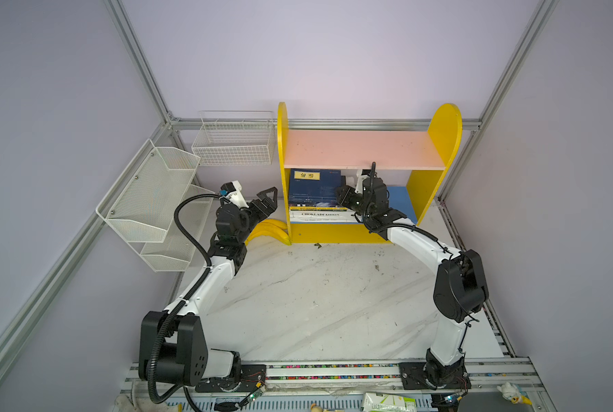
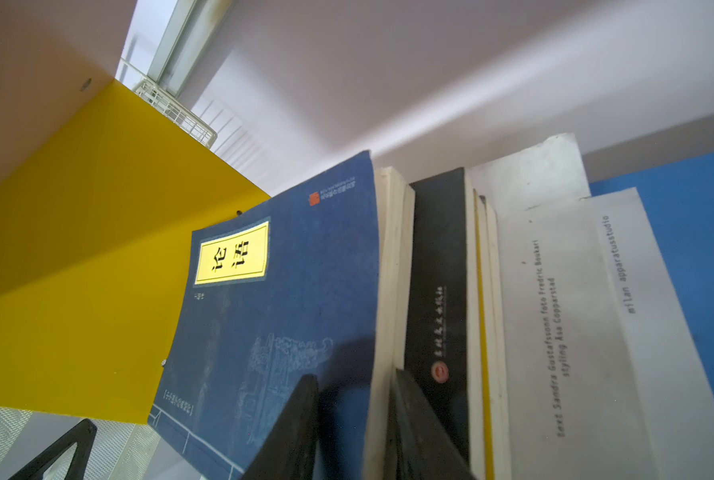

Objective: Stacking books/files
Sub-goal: Place the book on the bookshelf.

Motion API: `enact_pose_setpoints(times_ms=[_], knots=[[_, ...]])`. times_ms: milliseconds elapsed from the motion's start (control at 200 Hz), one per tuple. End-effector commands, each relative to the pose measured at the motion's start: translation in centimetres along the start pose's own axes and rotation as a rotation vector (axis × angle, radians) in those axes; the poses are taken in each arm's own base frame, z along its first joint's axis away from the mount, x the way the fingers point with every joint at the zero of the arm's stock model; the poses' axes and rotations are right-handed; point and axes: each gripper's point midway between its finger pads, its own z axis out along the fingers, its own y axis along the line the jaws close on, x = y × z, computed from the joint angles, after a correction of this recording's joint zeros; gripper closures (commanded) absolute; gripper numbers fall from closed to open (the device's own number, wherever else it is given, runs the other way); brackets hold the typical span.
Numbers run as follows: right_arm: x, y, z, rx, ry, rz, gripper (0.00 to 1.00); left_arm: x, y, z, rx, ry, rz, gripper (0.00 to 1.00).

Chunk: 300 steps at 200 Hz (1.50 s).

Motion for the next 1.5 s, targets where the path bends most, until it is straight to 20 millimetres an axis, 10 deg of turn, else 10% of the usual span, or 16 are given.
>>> enact_pose_setpoints(times_ms=[0,475,710,930,1165,1495], knots=[[2.1,0.8,1.0,-0.018,0.061,-0.005,0.66,-0.1,0.6,-0.9,-0.006,-0.02,-0.01,0.0],[1.3,1.4,1.0,-0.002,0.035,-0.028,0.55,-0.2,1.2,-1.2,-0.017,-0.018,-0.014,0.0],[-4.5,2.5,-2.1,-0.045,-0.075,-0.064,0.38,-0.2,2.0,-1.9,-0.027,-0.018,-0.014,0.0],[-4.8,2.8,-5.6,-0.056,-0.089,-0.082,0.26,0.8,3.1,-3.1,-0.057,0.015,0.017,0.0],[-2.9,-0.2,-10.5,0.046,-0.102,-0.153,0.18,2.6,6.5,-6.1,-0.23,0.078,0.164,0.0],[-0.9,-10.3,-18.3,0.464,-0.256,-0.219,0.11,1.4,15.5,-13.9,-0.684,-0.171,0.411,0.01]])
